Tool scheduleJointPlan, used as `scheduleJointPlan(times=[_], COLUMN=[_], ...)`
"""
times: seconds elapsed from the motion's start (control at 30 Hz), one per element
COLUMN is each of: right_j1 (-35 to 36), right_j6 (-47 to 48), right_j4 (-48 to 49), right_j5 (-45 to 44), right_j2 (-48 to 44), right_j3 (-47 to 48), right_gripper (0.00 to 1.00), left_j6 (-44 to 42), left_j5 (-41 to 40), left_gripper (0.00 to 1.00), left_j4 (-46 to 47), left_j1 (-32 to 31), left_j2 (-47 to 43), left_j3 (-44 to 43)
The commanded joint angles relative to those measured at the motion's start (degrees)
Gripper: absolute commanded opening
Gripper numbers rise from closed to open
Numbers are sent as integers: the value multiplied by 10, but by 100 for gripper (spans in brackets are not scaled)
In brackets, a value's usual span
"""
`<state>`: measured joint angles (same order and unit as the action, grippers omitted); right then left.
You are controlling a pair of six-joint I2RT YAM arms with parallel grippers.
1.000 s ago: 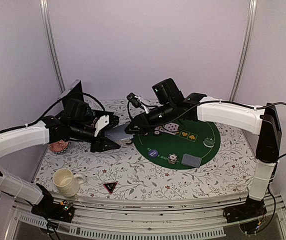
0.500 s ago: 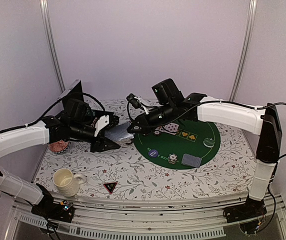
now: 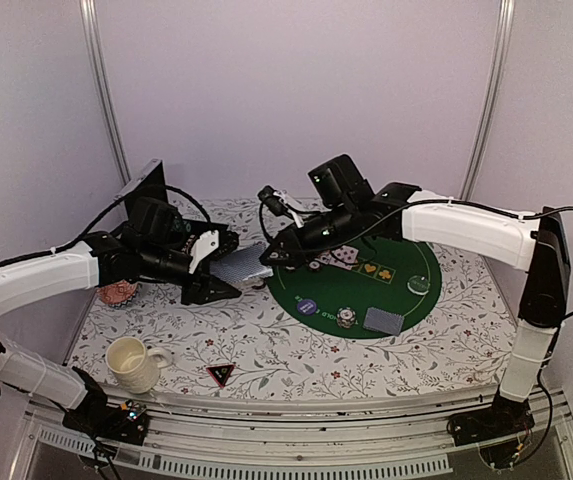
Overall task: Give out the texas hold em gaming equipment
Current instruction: Pick up the poker card from the face-down deck piles, then flop the poker card in the community card area.
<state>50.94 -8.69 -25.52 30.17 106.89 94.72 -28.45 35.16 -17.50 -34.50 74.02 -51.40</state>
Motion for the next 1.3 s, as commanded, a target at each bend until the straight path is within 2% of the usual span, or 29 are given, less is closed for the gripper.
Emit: scheduleJointPlan(times=[0.0, 0.43, 0.53, 0.7, 0.8, 0.97, 1.1, 1.17, 1.27], right_j1=[-5, -45, -64, -128, -160, -192, -208, -209, -209], right_j6=[11, 19, 17, 15, 46, 152, 227, 260, 315], right_j4=[-26, -34, -45, -99, -145, -188, -177, -149, -103], right_j5=[-15, -7, -39, -192, -350, -562, -705, -748, -762], right_j2=[-32, -114, -137, -177, -169, -60, 45, 88, 143], right_j3=[-8, -28, -38, -63, -81, -59, -3, 20, 33], right_gripper=[2, 1, 1, 1, 1, 1, 1, 1, 1], left_j6=[0, 0, 0, 0, 1, 1, 0, -1, -2], left_j5=[7, 6, 4, 5, 6, 10, 7, 7, 6], left_gripper=[38, 38, 38, 38, 38, 39, 38, 38, 39], left_j4=[13, 13, 13, 13, 13, 13, 13, 13, 13], left_j1=[-2, -2, -2, -2, -2, -2, -2, -2, -2], left_j2=[-3, -2, -2, -4, -5, -4, -5, -6, -5], left_j3=[-11, -11, -11, -11, -11, -11, -10, -9, -8])
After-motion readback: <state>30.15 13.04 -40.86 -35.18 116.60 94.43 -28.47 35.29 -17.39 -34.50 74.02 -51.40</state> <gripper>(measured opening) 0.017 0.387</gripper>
